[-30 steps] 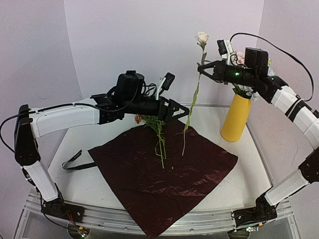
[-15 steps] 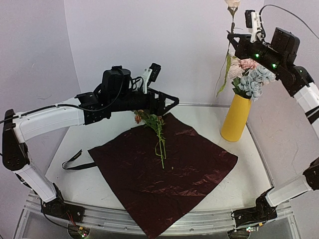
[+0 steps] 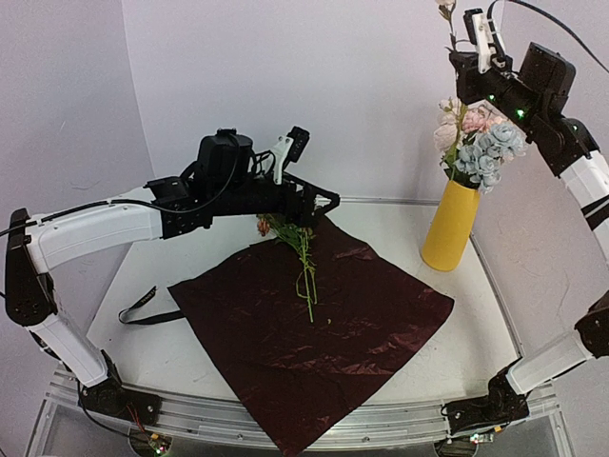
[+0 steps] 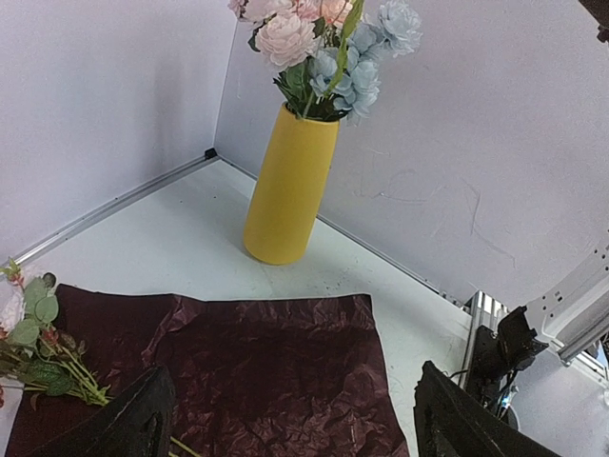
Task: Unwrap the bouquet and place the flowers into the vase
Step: Insert the fake flower into the vase.
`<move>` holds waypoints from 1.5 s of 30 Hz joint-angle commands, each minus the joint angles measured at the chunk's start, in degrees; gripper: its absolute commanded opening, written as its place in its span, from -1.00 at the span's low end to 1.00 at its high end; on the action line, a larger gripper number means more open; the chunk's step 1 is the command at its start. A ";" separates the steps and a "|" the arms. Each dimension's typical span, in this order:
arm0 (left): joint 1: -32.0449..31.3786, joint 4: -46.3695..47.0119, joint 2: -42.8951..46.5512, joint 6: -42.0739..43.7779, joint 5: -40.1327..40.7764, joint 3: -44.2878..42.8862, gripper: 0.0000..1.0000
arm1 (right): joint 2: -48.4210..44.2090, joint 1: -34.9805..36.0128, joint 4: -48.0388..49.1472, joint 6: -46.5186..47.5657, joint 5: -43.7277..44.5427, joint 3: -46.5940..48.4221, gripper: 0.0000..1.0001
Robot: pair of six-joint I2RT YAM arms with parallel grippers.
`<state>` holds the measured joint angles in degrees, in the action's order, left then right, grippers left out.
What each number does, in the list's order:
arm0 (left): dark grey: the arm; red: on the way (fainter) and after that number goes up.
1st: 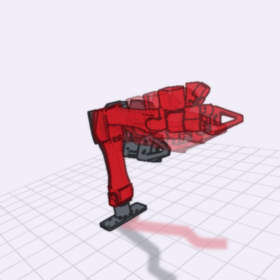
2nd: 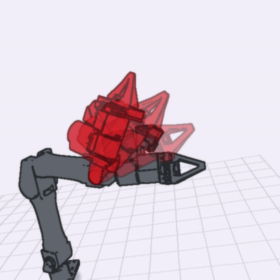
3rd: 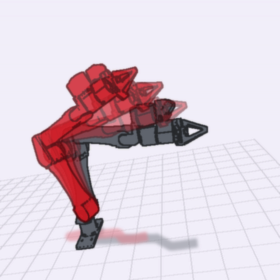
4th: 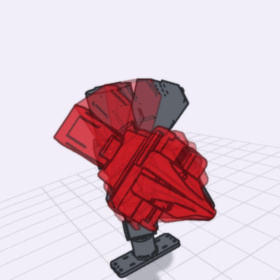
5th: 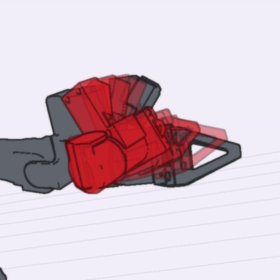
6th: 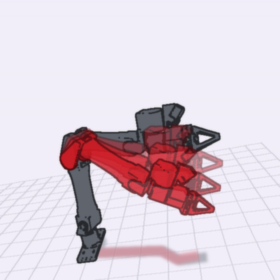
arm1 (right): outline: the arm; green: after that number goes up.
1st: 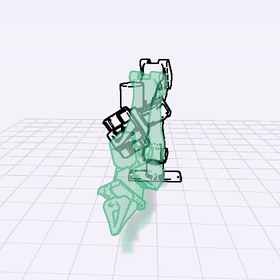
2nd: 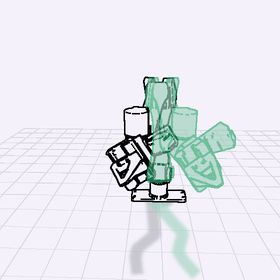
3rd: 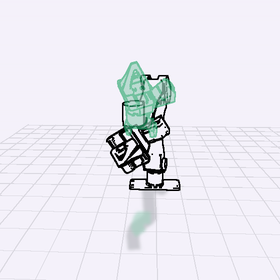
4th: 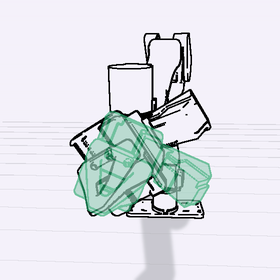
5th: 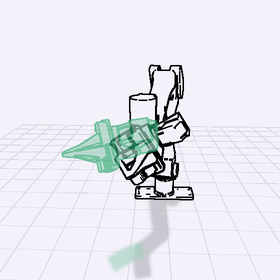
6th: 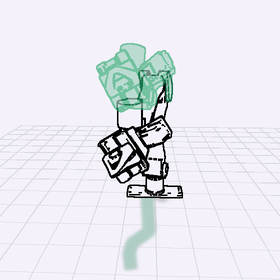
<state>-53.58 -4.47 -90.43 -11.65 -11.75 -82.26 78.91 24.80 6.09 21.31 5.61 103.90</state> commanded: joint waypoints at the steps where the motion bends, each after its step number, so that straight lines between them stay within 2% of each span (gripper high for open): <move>1: 0.16 0.23 0.35 2.30 0.56 -2.28 0.77 | 0.24 -0.07 6.10 5.99 3.06 1.66 -1.00; 12: 1.11 -0.98 -0.62 3.73 -0.61 -3.58 0.78 | 1.54 -0.77 8.63 9.77 3.68 2.46 -1.00; 18: 1.32 -1.18 -0.36 3.62 -0.61 -3.29 0.78 | 2.93 -0.92 9.06 8.47 1.93 6.65 -1.00; 26: 1.37 -1.25 0.22 3.31 -0.11 -2.92 0.77 | 4.26 -1.12 9.32 11.43 2.43 10.97 -1.00; 37: 1.38 -1.23 -1.54 3.47 -0.75 -4.74 0.78 | 5.02 -1.46 10.09 10.63 0.92 17.43 -1.00; 45: 1.46 -1.25 -2.30 3.51 -1.14 -5.34 0.77 | 6.49 -2.54 10.41 9.35 0.71 16.89 -1.00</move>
<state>-52.45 -6.52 -92.39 -8.88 -12.15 -84.67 84.17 23.16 12.12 31.92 6.82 120.05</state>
